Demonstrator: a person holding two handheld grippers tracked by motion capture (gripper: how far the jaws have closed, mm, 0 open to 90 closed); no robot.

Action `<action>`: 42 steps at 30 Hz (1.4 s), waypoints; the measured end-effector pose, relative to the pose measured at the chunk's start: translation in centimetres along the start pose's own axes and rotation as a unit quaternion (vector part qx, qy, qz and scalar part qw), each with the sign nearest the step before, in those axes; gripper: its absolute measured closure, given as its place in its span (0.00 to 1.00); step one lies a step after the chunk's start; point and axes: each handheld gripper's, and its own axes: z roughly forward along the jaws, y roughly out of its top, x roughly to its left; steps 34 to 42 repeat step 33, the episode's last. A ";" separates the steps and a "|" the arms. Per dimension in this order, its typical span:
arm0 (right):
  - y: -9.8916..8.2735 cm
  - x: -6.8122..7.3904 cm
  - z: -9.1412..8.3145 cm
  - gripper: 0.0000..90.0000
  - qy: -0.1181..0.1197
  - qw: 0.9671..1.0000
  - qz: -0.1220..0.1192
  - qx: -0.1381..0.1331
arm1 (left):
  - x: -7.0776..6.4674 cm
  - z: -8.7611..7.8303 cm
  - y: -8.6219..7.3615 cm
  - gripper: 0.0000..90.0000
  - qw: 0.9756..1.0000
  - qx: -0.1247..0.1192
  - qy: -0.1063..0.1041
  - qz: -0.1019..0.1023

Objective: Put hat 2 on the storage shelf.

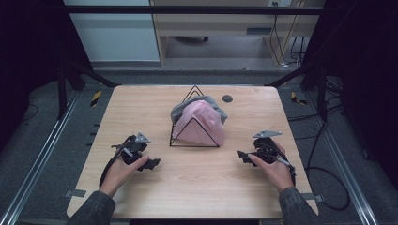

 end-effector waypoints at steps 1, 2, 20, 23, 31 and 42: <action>-0.1 0.0 0.0 0.11 -0.002 1.000 0.000 0.002 | 0.0 0.1 -0.1 0.09 1.000 -0.001 -0.002 -0.003; -0.1 0.0 0.0 0.11 -0.002 1.000 0.000 0.002 | 0.0 0.1 -0.1 0.09 1.000 -0.001 -0.002 -0.003; -2.4 0.8 1.1 0.02 -0.016 0.999 -0.021 0.023 | -0.6 0.9 -1.8 0.00 1.000 0.010 -0.005 0.008; -3.0 1.4 1.4 0.01 -0.021 0.999 -0.024 -0.008 | -0.6 1.0 -2.0 0.00 1.000 -0.005 -0.002 0.003; -3.1 1.6 1.4 0.01 -0.024 0.999 -0.022 -0.009 | -0.5 1.0 -2.2 0.00 1.000 -0.016 -0.002 0.006; -3.0 1.6 1.4 0.00 -0.025 0.999 -0.023 -0.009 | -0.5 1.0 -2.2 0.00 1.000 -0.015 -0.004 0.006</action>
